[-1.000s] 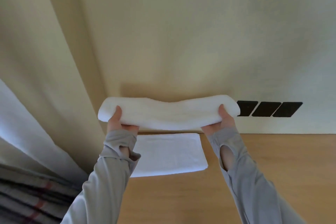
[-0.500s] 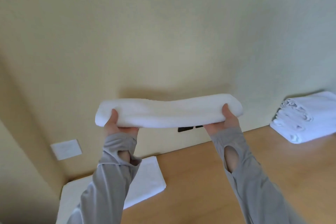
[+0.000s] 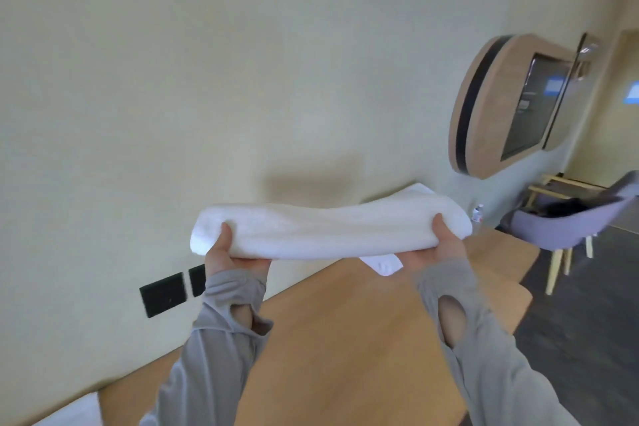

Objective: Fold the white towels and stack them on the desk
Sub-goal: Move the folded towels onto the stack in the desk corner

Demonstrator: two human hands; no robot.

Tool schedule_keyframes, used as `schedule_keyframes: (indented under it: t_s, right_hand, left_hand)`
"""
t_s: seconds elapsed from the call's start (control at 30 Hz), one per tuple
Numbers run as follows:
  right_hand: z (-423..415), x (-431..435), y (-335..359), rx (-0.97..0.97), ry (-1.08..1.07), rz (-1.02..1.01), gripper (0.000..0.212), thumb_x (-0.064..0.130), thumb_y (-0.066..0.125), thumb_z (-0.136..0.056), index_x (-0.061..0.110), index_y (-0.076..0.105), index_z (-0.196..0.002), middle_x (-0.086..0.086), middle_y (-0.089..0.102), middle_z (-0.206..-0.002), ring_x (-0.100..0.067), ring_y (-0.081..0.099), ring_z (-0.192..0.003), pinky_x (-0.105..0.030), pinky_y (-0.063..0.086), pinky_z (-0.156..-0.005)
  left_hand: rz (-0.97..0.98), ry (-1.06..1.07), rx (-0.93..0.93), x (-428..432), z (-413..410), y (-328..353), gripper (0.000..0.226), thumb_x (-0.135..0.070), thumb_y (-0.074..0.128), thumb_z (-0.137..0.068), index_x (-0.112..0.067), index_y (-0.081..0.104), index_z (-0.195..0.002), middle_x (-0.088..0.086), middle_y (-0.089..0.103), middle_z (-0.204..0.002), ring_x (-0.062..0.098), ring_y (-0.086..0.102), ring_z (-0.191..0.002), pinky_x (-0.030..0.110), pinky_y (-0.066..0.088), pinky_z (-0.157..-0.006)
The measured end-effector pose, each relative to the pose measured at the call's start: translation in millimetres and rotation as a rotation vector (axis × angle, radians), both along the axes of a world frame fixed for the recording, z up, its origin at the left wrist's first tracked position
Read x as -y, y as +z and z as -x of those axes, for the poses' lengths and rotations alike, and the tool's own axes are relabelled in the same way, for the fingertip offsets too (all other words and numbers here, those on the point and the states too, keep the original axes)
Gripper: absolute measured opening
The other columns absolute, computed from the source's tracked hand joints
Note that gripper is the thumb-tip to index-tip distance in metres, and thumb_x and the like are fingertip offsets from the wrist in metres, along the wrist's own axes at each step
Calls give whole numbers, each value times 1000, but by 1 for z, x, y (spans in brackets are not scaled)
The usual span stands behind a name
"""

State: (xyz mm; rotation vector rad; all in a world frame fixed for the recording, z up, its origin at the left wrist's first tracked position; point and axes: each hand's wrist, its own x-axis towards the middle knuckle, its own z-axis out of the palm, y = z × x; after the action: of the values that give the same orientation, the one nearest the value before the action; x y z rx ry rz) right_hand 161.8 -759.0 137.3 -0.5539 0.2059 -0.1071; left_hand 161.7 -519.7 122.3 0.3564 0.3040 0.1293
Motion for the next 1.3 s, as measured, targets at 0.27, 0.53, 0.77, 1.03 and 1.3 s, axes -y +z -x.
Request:
schedule_keyframes:
  t_s: [0.27,0.53,0.77,1.03,1.3]
  right_hand:
    - [-14,168,6,40,-195,-18,57,38,41,-95,9,27,-143,-17,37,-143,-35,39,-131,-46,40,-94]
    - [-79,251,-14,33,-210,-135,61,36,53,-92,10,29,-141,-21,43,-140,-43,52,-107,-56,44,-87]
    - [-186,289,-27,43,-150,-27,38,35,46,-94,11,41,-123,-17,48,-123,-34,57,-94,-49,46,-80]
    - [-292,330,-26,12,-38,96,39,40,46,-94,5,47,-110,-14,57,-103,-31,58,-91,-43,50,-66]
    - [-427,376,-55,-41,99,113,54,38,41,-96,11,32,-142,-11,46,-138,-23,60,-96,-38,52,-71]
  left_hand:
    - [-115,-141,134,170,-44,12,33,-30,46,-96,-7,46,-119,14,61,-103,30,60,-96,43,49,-69]
    - [-109,-205,98,250,-105,1,32,-36,48,-94,-5,55,-97,16,63,-98,31,60,-99,45,47,-78]
    - [-61,-159,180,288,-184,-15,37,-41,41,-95,-6,53,-93,12,72,-65,24,71,-58,32,53,-53]
    - [10,-143,149,333,-252,-13,43,-44,42,-95,-1,50,-90,19,69,-61,31,69,-51,34,53,-39]
    - [36,39,72,387,-341,-46,43,-45,47,-92,-2,54,-95,19,71,-68,32,70,-57,35,53,-47]
